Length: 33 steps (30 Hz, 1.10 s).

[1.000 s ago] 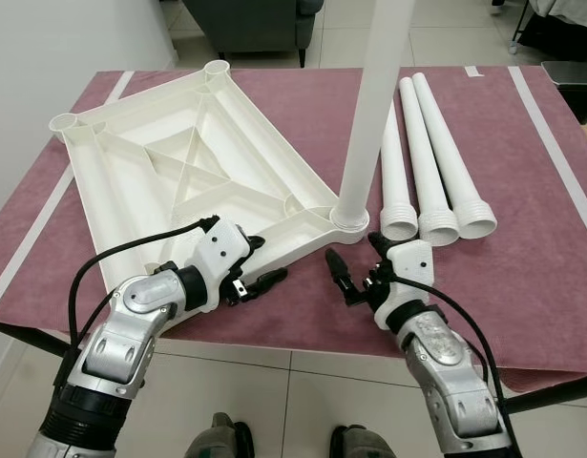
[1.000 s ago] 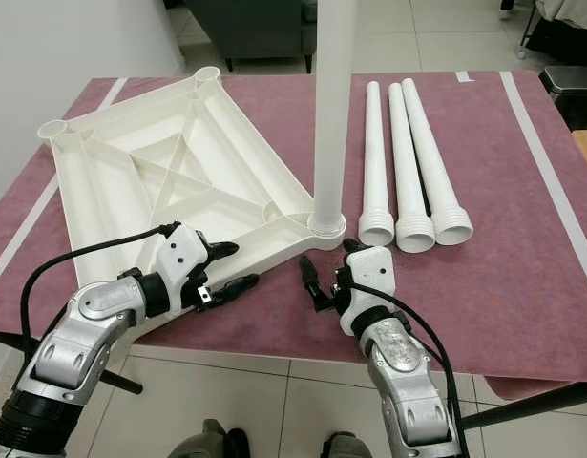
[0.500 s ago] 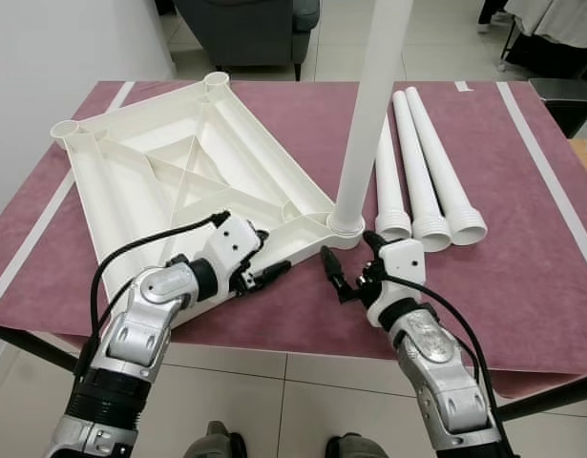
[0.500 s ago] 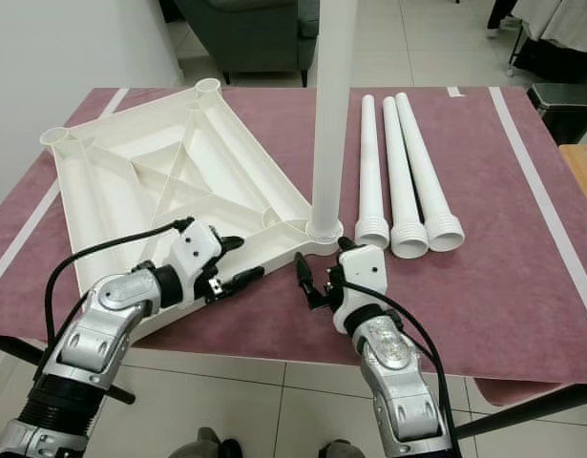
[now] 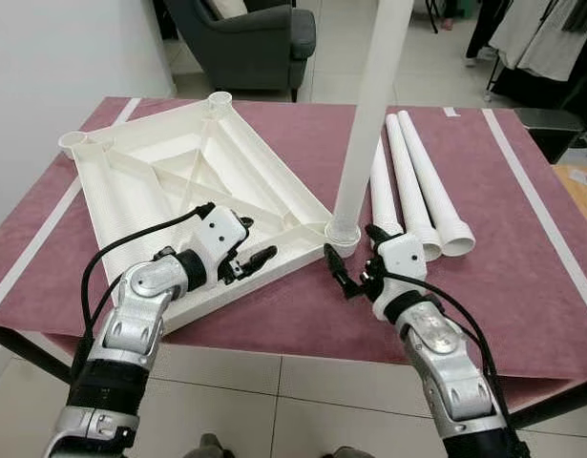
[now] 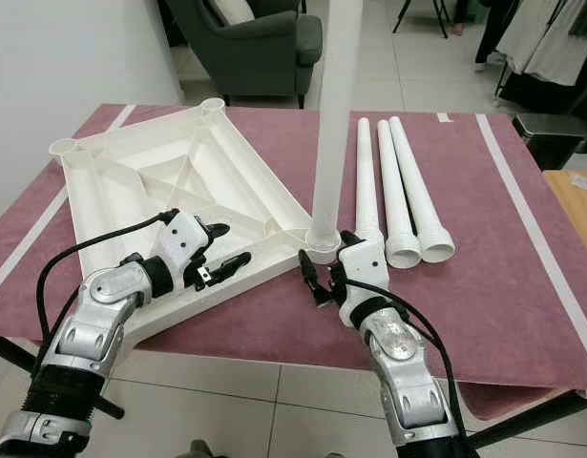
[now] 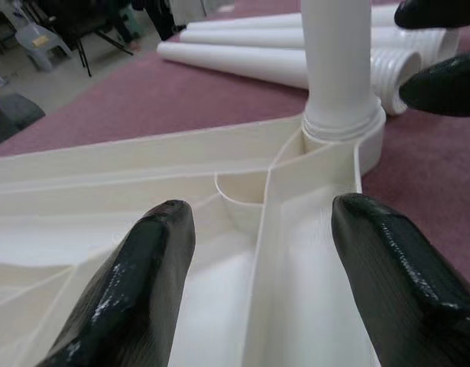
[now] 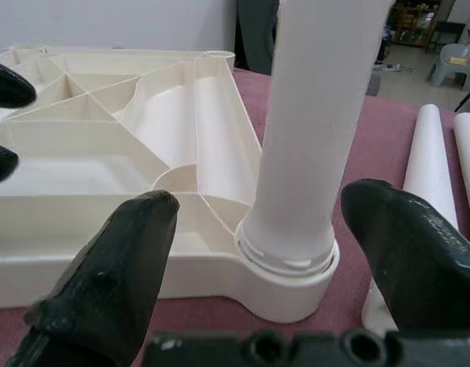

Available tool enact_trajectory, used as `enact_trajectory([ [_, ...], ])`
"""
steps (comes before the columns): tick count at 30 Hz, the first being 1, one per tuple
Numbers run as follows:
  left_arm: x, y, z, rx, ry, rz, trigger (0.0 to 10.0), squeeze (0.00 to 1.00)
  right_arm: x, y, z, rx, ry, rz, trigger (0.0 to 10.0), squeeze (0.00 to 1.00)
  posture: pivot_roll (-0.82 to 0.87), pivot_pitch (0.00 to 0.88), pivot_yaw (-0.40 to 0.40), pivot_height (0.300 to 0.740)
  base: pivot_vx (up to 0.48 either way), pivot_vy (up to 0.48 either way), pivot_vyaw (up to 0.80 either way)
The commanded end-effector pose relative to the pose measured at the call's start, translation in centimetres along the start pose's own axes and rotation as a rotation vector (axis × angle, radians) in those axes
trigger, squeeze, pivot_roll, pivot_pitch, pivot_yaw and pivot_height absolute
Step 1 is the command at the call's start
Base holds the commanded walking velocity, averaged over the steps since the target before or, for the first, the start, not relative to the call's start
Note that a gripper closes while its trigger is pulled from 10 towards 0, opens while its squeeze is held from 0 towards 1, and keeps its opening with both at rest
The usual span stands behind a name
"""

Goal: Building children table

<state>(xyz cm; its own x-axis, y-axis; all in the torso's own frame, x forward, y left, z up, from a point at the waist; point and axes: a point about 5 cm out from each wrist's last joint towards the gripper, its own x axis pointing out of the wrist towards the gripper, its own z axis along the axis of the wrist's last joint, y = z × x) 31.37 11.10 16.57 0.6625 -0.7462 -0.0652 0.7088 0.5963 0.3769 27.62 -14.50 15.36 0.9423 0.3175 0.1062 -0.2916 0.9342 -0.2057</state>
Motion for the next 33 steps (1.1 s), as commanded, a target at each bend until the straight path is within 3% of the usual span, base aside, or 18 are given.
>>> enact_trajectory([
  [1, -0.3, 2.2, -0.1, 0.000, 0.007, 0.397, 10.0, 0.00, 0.2, -0.3, -0.2, 0.025, 0.008, -0.018, 10.0, 0.00, -0.05, 0.004, 0.044, 0.740, 0.000, 0.000, 0.00],
  [7, 0.0, 2.0, 0.2, -0.032, -0.010, 0.384, 10.0, 0.00, 0.7, -0.1, -0.1, 0.047, -0.005, -0.034, 10.0, 0.00, -0.05, 0.004, 0.056, 0.740, 0.000, 0.000, 0.00],
  [10, 0.0, 2.1, 0.2, -0.051, -0.013, 0.390, 10.0, 0.00, 0.8, 0.4, -0.2, 0.058, -0.003, -0.036, 10.0, 0.00, -0.05, 0.006, 0.062, 0.740, 0.000, 0.000, 0.00],
  [12, 0.2, 2.1, -0.1, -0.056, 0.003, 0.394, 10.0, 0.00, 0.6, 1.6, -0.6, 0.075, 0.006, -0.018, 10.0, 0.00, -0.05, 0.010, 0.075, 0.740, 0.000, 0.000, 0.00],
  [16, 0.3, 2.1, -0.2, -0.050, 0.012, 0.391, 10.0, 0.00, 0.6, 2.0, -0.7, 0.077, 0.010, -0.004, 10.0, 0.00, -0.06, 0.012, 0.080, 0.740, 0.000, 0.000, 0.00],
  [22, 0.1, 1.8, -0.9, 0.006, 0.087, 0.260, 10.0, 0.00, 0.0, 2.3, -1.3, 0.032, 0.041, 0.058, 10.0, 0.00, -0.06, 0.015, 0.088, 0.740, 0.000, 0.000, 0.00],
  [24, -0.5, 2.1, -0.9, 0.060, 0.139, 0.101, 10.0, 0.00, -0.4, 2.3, -1.5, 0.012, 0.063, 0.099, 10.0, 0.00, -0.06, 0.031, 0.098, 0.740, 0.000, 0.000, 0.00],
  [26, -0.8, 2.2, -0.8, 0.074, 0.158, 0.037, 10.0, 0.00, -0.5, 2.4, -1.5, 0.008, 0.072, 0.118, 10.0, 0.00, -0.06, 0.032, 0.098, 0.740, 0.000, 0.000, 0.00],
  [28, -0.8, 2.2, -0.8, 0.074, 0.158, 0.037, 10.0, 0.00, -0.5, 2.4, -1.5, 0.008, 0.072, 0.118, 10.0, 0.00, -0.06, 0.032, 0.098, 0.740, 0.000, 0.000, 0.00],
  [29, -1.2, 2.4, -1.0, 0.084, 0.194, -0.032, 10.0, 0.00, -0.6, 2.7, -1.8, -0.003, 0.094, 0.138, 10.0, 0.00, -0.06, 0.035, 0.097, 0.740, 0.000, 0.000, 0.00],
  [32, -1.2, 2.4, -1.0, 0.084, 0.194, -0.032, 10.0, 0.00, -0.6, 2.7, -1.8, -0.003, 0.094, 0.138, 10.0, 0.00, -0.06, 0.035, 0.097, 0.740, 0.000, 0.000, 0.00],
  [33, -1.4, 3.0, -1.5, 0.089, 0.240, -0.096, 10.0, 0.00, -0.6, 3.1, -2.2, -0.012, 0.132, 0.152, 10.0, 0.00, -0.05, 0.050, 0.095, 0.740, 0.000, 0.000, 0.00],
])
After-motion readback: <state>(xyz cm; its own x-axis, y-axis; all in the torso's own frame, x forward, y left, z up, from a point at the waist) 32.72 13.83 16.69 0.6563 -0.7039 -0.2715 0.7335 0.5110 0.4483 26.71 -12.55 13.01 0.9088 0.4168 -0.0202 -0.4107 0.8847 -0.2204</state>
